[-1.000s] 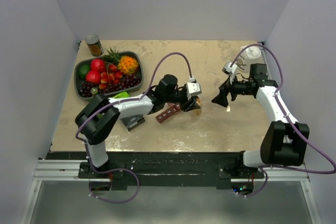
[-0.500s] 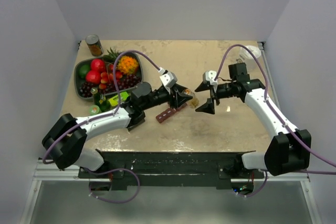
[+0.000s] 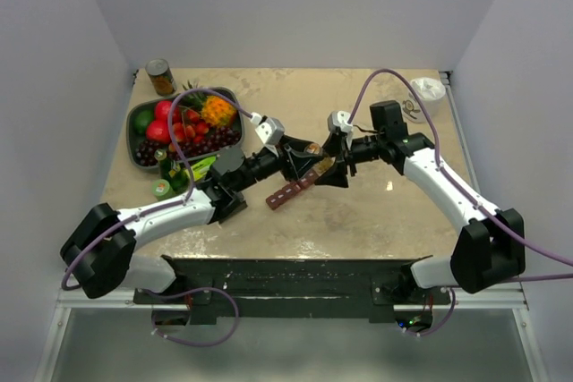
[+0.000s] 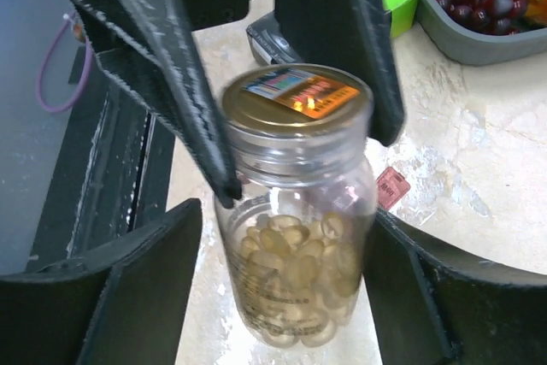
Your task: Sort the pills into containers
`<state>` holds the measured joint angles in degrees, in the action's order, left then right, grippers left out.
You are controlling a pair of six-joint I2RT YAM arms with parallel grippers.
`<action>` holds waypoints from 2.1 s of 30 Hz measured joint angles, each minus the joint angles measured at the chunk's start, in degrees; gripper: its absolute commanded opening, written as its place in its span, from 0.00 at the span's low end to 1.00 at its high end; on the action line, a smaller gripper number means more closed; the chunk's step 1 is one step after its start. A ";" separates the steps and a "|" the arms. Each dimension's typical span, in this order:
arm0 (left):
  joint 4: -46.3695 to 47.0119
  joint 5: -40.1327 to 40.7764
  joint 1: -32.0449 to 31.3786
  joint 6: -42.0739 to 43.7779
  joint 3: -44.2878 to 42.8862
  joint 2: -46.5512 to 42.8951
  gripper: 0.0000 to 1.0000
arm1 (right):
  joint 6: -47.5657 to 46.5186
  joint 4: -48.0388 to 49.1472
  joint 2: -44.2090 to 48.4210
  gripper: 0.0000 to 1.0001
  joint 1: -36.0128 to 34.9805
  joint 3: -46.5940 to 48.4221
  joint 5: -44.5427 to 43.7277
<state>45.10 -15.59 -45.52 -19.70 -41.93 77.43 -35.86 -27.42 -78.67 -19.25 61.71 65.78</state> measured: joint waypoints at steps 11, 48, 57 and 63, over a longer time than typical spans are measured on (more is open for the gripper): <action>4.61 1.16 0.02 -3.61 3.43 -2.36 0.27 | 5.92 3.61 -0.15 0.04 -0.61 0.02 1.27; -42.60 -37.90 4.98 42.99 -15.47 1.40 0.71 | -14.75 -10.69 3.02 0.03 -5.09 -2.12 -6.01; -40.17 -36.44 4.98 41.07 -14.38 -1.11 0.47 | -14.51 -10.08 3.02 0.03 -5.07 -2.93 -6.43; -40.59 -36.02 4.94 41.31 -14.38 -1.11 0.53 | -14.29 -9.86 3.02 0.03 -5.03 -2.95 -6.82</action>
<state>4.51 -51.62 -40.58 21.61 -56.31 76.31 -50.15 -37.28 -75.66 -24.27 58.76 58.96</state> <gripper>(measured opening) 0.489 0.549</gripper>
